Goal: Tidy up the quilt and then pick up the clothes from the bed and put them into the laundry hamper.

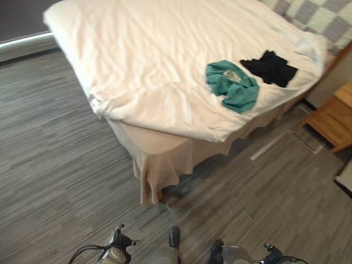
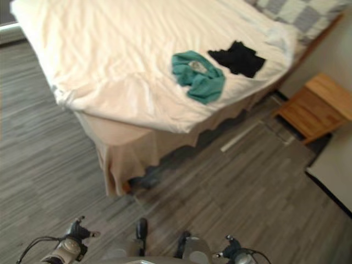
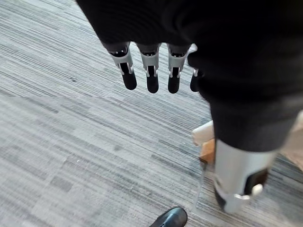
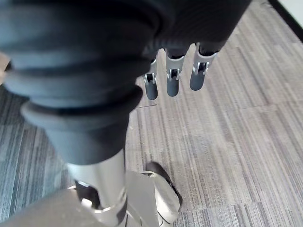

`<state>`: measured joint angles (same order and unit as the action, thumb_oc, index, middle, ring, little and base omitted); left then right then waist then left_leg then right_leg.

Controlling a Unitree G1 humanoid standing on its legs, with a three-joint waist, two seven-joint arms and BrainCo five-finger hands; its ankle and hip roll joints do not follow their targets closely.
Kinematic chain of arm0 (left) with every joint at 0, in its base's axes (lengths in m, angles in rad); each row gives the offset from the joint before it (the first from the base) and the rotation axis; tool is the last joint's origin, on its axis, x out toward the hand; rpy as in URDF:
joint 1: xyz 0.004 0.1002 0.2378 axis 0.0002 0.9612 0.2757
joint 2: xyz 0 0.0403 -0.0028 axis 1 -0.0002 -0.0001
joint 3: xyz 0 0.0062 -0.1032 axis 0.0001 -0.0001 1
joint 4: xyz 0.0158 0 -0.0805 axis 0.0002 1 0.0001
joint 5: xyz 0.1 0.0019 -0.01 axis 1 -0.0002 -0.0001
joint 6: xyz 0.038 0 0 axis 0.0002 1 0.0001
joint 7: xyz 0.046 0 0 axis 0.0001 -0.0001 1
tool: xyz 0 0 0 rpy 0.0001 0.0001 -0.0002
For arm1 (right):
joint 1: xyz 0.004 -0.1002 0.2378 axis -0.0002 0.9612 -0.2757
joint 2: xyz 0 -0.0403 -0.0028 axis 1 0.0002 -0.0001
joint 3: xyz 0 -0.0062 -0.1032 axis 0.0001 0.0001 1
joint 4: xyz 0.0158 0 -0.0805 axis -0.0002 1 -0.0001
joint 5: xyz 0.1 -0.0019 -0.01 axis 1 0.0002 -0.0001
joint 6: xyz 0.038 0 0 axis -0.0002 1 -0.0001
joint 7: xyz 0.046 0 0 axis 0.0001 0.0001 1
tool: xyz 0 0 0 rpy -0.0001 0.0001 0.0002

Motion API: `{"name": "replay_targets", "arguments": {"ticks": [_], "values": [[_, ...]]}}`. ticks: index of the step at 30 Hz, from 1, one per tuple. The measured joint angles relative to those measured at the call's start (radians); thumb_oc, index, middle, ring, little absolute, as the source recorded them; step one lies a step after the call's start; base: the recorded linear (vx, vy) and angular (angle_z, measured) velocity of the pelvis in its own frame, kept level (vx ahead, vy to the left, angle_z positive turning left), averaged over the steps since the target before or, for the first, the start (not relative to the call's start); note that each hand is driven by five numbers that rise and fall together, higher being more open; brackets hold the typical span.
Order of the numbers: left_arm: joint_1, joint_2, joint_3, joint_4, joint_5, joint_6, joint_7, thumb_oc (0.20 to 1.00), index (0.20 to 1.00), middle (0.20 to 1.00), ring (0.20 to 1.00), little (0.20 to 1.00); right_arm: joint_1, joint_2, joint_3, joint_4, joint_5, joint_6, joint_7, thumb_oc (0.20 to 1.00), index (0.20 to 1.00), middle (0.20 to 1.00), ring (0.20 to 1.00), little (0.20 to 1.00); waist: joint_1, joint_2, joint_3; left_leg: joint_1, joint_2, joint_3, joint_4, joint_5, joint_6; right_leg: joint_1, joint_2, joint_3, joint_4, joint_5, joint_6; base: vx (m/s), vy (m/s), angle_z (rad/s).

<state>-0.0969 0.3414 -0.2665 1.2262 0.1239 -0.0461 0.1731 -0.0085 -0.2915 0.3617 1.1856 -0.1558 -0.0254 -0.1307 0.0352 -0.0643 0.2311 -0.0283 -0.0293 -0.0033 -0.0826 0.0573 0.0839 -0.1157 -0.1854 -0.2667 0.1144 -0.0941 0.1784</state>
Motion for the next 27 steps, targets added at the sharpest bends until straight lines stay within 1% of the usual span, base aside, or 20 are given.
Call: {"name": "replay_targets", "arguments": {"ticks": [1,3,4,5,6,7,8,10,12,13,14,15,16,17,18,19,20,24,25,27], "values": [[0.001,-0.012,-0.001,0.003,-0.002,-0.001,0.001,1.0,1.0,1.0,1.0,1.0,-0.006,0.0,-0.001,0.004,0.0,-0.001,-0.001,1.0,1.0,1.0,1.0,1.0,0.01,0.018,0.013,-0.001,-0.012,-0.045,0.002,0.005,-0.015,-0.004,-0.003,0.041,-0.072,0.03,-0.004,0.39,-0.293,1.29],[-0.038,-0.038,0.0,0.028,-0.006,0.0,0.011,1.0,1.0,1.0,1.0,1.0,-0.005,-0.017,-0.003,0.001,0.0,-0.001,-0.002,1.0,1.0,1.0,1.0,1.0,-0.037,0.047,0.027,-0.006,-0.001,-0.156,0.001,0.003,-0.012,0.012,0.025,0.193,-0.208,0.105,-0.03,0.2,-0.174,1.51],[-0.04,-0.049,-0.001,0.027,-0.014,-0.001,0.017,1.0,1.0,1.0,1.0,1.0,-0.008,-0.018,-0.009,0.001,0.001,0.001,-0.004,1.0,1.0,1.0,1.0,1.0,-0.049,0.054,0.033,-0.002,-0.003,-0.196,0.001,-0.011,-0.018,-0.004,0.006,0.247,-0.208,0.164,-0.014,0.31,-0.299,1.75],[-0.02,-0.064,0.01,0.029,-0.033,-0.009,0.022,1.0,1.0,1.0,1.0,1.0,-0.012,-0.015,-0.011,0.001,0.001,0.005,-0.009,1.0,1.0,1.0,1.0,1.0,-0.036,0.048,0.035,0.016,-0.002,-0.246,0.002,-0.031,-0.065,-0.022,-0.028,0.263,-0.208,0.209,0.001,0.58,-0.444,1.82],[-0.028,-0.055,0.0,0.04,-0.04,-0.011,0.023,1.0,1.0,1.0,1.0,1.0,0.008,-0.012,-0.002,-0.025,0.003,0.011,-0.017,1.0,1.0,1.0,1.0,1.0,-0.048,0.029,0.031,0.014,0.029,-0.298,-0.003,-0.075,-0.079,-0.02,-0.043,0.239,-0.208,0.231,-0.005,0.58,-0.39,2.45],[0.005,-0.022,0.001,0.035,-0.042,-0.014,0.023,1.0,1.0,1.0,1.0,1.0,-0.001,0.033,0.044,-0.03,-0.003,0.035,-0.019,1.0,1.0,1.0,1.0,1.0,-0.044,-0.023,0.03,0.031,0.073,-0.259,-0.002,-0.091,-0.131,0.044,-0.043,0.202,-0.205,0.218,-0.008,0.52,-0.328,1.86],[0.033,-0.054,0.017,0.021,-0.047,-0.013,0.026,1.0,1.0,1.0,1.0,1.0,-0.04,0.026,0.079,-0.03,-0.039,0.054,-0.035,1.0,1.0,1.0,1.0,1.0,-0.021,0.018,0.036,0.044,0.139,-0.242,0.001,-0.08,-0.172,0.051,0.022,0.188,-0.204,0.22,-0.043,0.35,-0.33,1.11],[0.105,-0.119,0.047,-0.012,-0.071,-0.019,0.031,1.0,1.0,1.0,1.0,1.0,-0.069,0.003,0.077,-0.065,-0.083,0.028,-0.048,1.0,1.0,1.0,1.0,1.0,-0.009,0.053,0.031,0.046,0.187,-0.195,0.003,-0.025,-0.202,0.074,0.07,0.154,-0.201,0.189,-0.084,0.14,-0.205,0.2],[0.133,-0.14,0.079,-0.039,-0.108,-0.02,0.046,1.0,1.0,1.0,1.0,1.0,-0.076,-0.021,0.074,-0.07,-0.106,0.017,-0.05,1.0,1.0,1.0,1.0,1.0,-0.002,0.066,0.026,0.014,0.195,-0.181,0.042,-0.005,-0.224,0.087,0.081,0.123,-0.2,0.18,-0.1,-0.03,-0.186,0.5],[0.158,-0.139,0.085,-0.085,-0.129,-0.021,0.045,1.0,1.0,1.0,1.0,1.0,-0.082,-0.045,0.073,-0.069,-0.119,0.006,-0.059,1.0,1.0,1.0,1.0,1.0,0.007,0.07,0.026,-0.026,0.182,-0.165,0.067,0.046,-0.228,0.096,0.078,0.087,-0.2,0.17,-0.114,-0.07,-0.144,0.92],[0.163,-0.137,0.086,-0.147,-0.157,-0.024,0.045,1.0,1.0,1.0,1.0,1.0,-0.064,-0.067,0.055,-0.067,-0.119,0.001,-0.065,1.0,1.0,1.0,1.0,1.0,0.002,0.07,0.027,-0.078,0.159,-0.146,0.123,0.055,-0.239,0.105,0.067,0.037,-0.2,0.16,-0.13,-0.07,-0.157,1.1],[0.166,-0.136,0.084,-0.214,-0.167,-0.026,0.045,1.0,1.0,1.0,1.0,1.0,-0.051,-0.075,0.04,-0.068,-0.119,0.001,-0.065,1.0,1.0,1.0,1.0,1.0,-0.003,0.067,0.029,-0.108,0.154,-0.123,0.147,0.056,-0.24,0.107,0.056,0.008,-0.2,0.16,-0.13,-0.03,-0.13,1.32],[0.194,-0.124,0.086,-0.336,-0.199,-0.036,0.046,1.0,1.0,1.0,1.0,1.0,-0.035,-0.094,0.017,-0.072,-0.117,0.009,-0.066,1.0,1.0,1.0,1.0,1.0,-0.003,0.07,0.028,-0.117,0.14,-0.055,0.13,0.045,-0.223,0.121,0.052,-0.015,-0.2,0.157,-0.135,0.01,-0.197,1.07],[0.282,-0.114,0.134,-0.559,-0.241,-0.051,0.048,1.0,1.0,1.0,1.0,1.0,-0.001,-0.1,-0.026,-0.108,-0.115,0.004,-0.066,1.0,1.0,1.0,1.0,1.0,-0.006,0.055,0.033,-0.11,0.137,0.004,0.104,0.061,-0.202,0.13,0.052,-0.036,-0.2,0.149,-0.147,0.07,-0.117,0.77],[0.318,-0.1,0.148,-0.66,-0.242,-0.064,0.048,1.0,1.0,1.0,1.0,1.0,0.002,-0.115,-0.048,-0.128,-0.114,0.001,-0.066,1.0,1.0,1.0,1.0,1.0,0.005,0.071,0.026,-0.095,0.128,0.015,0.075,0.081,-0.183,0.139,0.056,-0.034,-0.2,0.149,-0.147,0.11,-0.088,0.43],[0.386,-0.075,0.205,-0.841,-0.241,-0.058,0.038,1.0,1.0,1.0,1.0,1.0,0.026,-0.124,-0.11,-0.176,-0.101,-0.001,-0.056,1.0,1.0,1.0,1.0,1.0,-0.006,0.071,0.026,-0.055,0.129,0.063,0.027,0.103,-0.173,0.156,0.067,-0.043,-0.2,0.147,-0.146,0.09,-0.032,0.3],[0.402,-0.017,0.235,-0.946,-0.237,-0.077,0.044,1.0,1.0,1.0,1.0,1.0,0.038,-0.131,-0.135,-0.194,-0.094,-0.004,-0.052,1.0,1.0,1.0,1.0,1.0,-0.005,0.065,0.028,-0.036,0.133,0.059,0.003,0.106,-0.17,0.167,0.07,-0.042,-0.201,0.148,-0.145,0.06,-0.02,0.29],[0.274,0.203,0.315,-0.969,-0.216,-0.078,0.054,1.0,1.0,1.0,1.0,1.0,0.002,-0.14,-0.156,-0.173,-0.057,-0.006,-0.003,1.0,1.0,1.0,1.0,1.0,0.02,0.047,0.02,-0.026,0.118,0.049,0.001,0.091,-0.179,0.175,0.056,-0.04,-0.206,0.145,-0.133,0.1,0.008,0.06],[0.217,0.282,0.317,-0.95,-0.193,-0.076,0.065,1.0,1.0,1.0,1.0,1.0,-0.028,-0.138,-0.152,-0.148,-0.036,-0.01,0.011,1.0,1.0,1.0,1.0,1.0,0.024,0.047,0.019,-0.026,0.12,0.052,0.001,0.075,-0.18,0.172,0.057,-0.034,-0.206,0.139,-0.119,0.03,0.021,-0.09],[0.126,0.353,0.321,-0.98,-0.18,-0.076,0.086,1.0,1.0,1.0,1.0,1.0,-0.04,-0.142,-0.133,-0.147,-0.029,-0.014,0.013,1.0,1.0,1.0,1.0,1.0,0.022,0.052,0.02,-0.023,0.125,0.061,0.0,0.029,-0.185,0.167,0.058,-0.024,-0.207,0.112,-0.085,0.04,0.038,-0.12]]}}
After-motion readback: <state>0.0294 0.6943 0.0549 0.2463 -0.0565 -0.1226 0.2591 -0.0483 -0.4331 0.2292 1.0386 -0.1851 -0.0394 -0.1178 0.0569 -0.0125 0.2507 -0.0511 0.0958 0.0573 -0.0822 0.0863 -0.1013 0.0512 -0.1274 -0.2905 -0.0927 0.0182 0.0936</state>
